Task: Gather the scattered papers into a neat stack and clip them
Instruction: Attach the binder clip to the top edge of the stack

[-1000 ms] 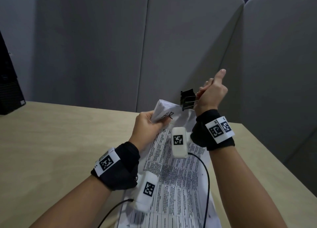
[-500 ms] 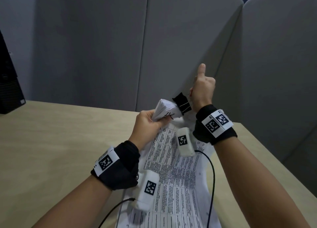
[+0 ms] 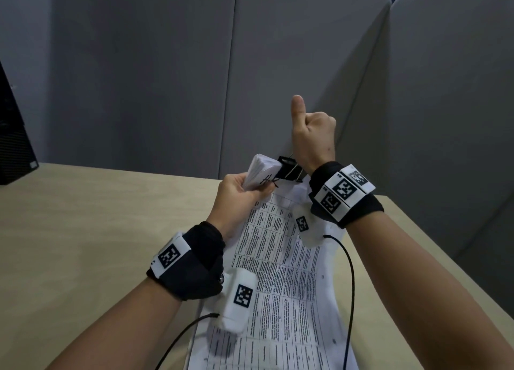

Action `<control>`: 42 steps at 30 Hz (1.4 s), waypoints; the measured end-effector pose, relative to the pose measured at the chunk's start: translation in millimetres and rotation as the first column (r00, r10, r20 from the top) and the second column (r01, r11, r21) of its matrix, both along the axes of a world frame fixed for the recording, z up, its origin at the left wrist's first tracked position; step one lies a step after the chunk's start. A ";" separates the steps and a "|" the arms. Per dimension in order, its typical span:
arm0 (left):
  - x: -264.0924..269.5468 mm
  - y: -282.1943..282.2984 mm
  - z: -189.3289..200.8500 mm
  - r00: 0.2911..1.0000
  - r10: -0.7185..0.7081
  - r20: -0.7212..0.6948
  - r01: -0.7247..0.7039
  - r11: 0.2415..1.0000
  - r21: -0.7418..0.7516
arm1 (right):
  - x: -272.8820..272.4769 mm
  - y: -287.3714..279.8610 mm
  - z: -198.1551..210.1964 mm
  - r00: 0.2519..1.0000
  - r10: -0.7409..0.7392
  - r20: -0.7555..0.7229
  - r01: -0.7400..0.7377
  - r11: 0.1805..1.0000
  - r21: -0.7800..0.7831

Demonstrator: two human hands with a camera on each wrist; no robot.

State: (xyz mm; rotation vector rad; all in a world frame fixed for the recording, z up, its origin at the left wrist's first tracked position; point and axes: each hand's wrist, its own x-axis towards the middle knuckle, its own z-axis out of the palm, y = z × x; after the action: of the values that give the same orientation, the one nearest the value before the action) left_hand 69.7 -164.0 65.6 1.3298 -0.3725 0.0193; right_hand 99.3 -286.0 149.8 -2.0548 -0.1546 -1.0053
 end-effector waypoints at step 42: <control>-1.5 26.8 -20.3 0.988 0.139 0.067 -0.138 0.990 -0.025 | -16.1 21.2 -33.1 0.859 -0.049 -0.510 -0.229 0.854 -0.467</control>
State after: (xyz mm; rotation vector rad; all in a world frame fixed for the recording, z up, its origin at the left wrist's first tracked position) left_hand 68.2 -137.2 45.4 1.3354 -0.3363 0.1851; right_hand 83.2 -264.8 116.7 -2.7043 -0.2661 -0.3379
